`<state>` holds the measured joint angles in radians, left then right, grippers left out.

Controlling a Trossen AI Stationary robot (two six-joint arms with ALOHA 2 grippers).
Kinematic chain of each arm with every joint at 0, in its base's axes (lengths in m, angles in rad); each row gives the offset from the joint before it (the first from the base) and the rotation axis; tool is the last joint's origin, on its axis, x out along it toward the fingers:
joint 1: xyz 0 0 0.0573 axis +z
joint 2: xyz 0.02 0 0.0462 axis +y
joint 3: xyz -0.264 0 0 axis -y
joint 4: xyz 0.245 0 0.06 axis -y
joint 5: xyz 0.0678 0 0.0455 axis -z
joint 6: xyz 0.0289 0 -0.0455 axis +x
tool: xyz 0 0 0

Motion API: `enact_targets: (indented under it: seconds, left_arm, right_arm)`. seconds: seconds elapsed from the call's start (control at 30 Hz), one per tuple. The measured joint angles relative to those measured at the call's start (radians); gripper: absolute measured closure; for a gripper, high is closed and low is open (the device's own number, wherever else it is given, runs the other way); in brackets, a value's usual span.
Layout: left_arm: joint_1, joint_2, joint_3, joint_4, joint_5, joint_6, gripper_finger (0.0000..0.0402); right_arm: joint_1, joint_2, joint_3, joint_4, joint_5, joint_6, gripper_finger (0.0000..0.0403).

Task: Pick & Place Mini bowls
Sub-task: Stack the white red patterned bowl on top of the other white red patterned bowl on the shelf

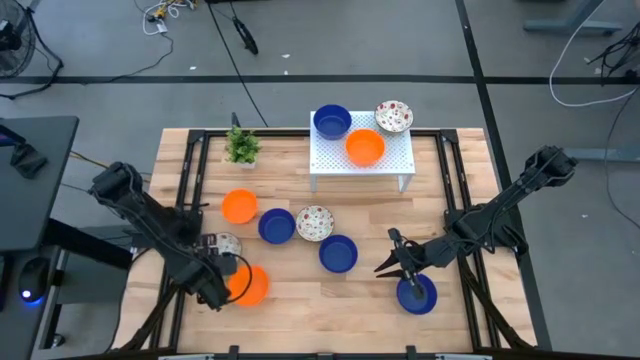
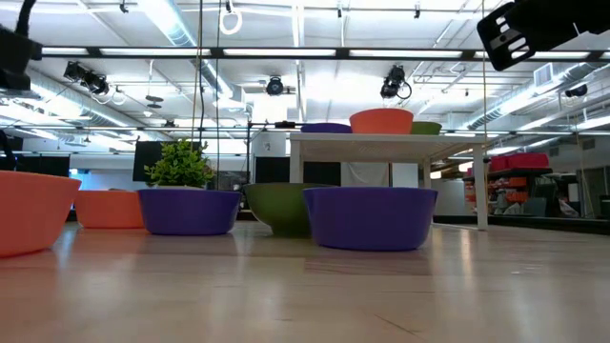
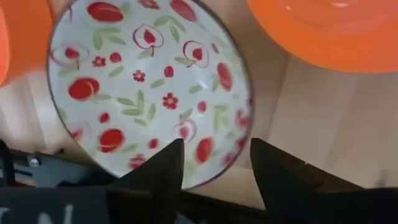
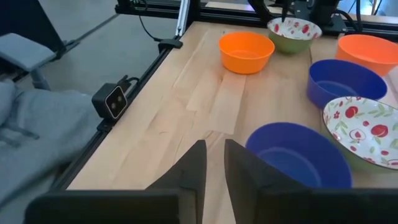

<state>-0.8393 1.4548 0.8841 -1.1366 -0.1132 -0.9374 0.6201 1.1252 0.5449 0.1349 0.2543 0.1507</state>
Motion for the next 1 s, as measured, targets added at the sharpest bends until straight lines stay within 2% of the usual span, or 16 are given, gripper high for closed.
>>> enact_targets:
  seconds: [0.3, 0.4, 0.57, 0.63, 0.73, 0.87, 1.0]
  left_arm:
    - [0.001, 0.000, -0.067, 0.164, -0.053, 0.037, 0.0271]
    - [0.001, -0.001, -0.069, 0.173, -0.065, 0.037, 0.0302]
    - [0.003, -0.002, -0.067, 0.169, -0.060, 0.063, 0.0378]
    - [0.009, -0.004, -0.059, 0.150, -0.063, 0.067, 0.0386]
    - [0.015, 0.000, -0.004, 0.063, -0.049, 0.079, 0.0388]
    - [0.038, 0.000, 0.139, -0.129, -0.068, 0.111, 0.0391]
    - [0.073, -0.002, 0.314, -0.253, -0.174, 0.152, 0.0391]
  right_arm:
    - [0.000, 0.000, 0.000, 0.005, 0.000, -0.002, 0.0344]
    - [0.000, 0.000, 0.000, 0.007, 0.000, -0.002, 0.0344]
    - [0.000, 0.000, 0.000, 0.007, 0.000, -0.005, 0.0344]
    - [0.000, 0.000, 0.000, 0.007, 0.000, -0.005, 0.0344]
    - [-0.002, 0.000, 0.000, 0.007, 0.000, -0.011, 0.0344]
    - [-0.002, 0.000, 0.000, 0.020, 0.000, -0.033, 0.0344]
    - [-0.012, 0.000, 0.000, 0.056, -0.001, -0.051, 0.0344]
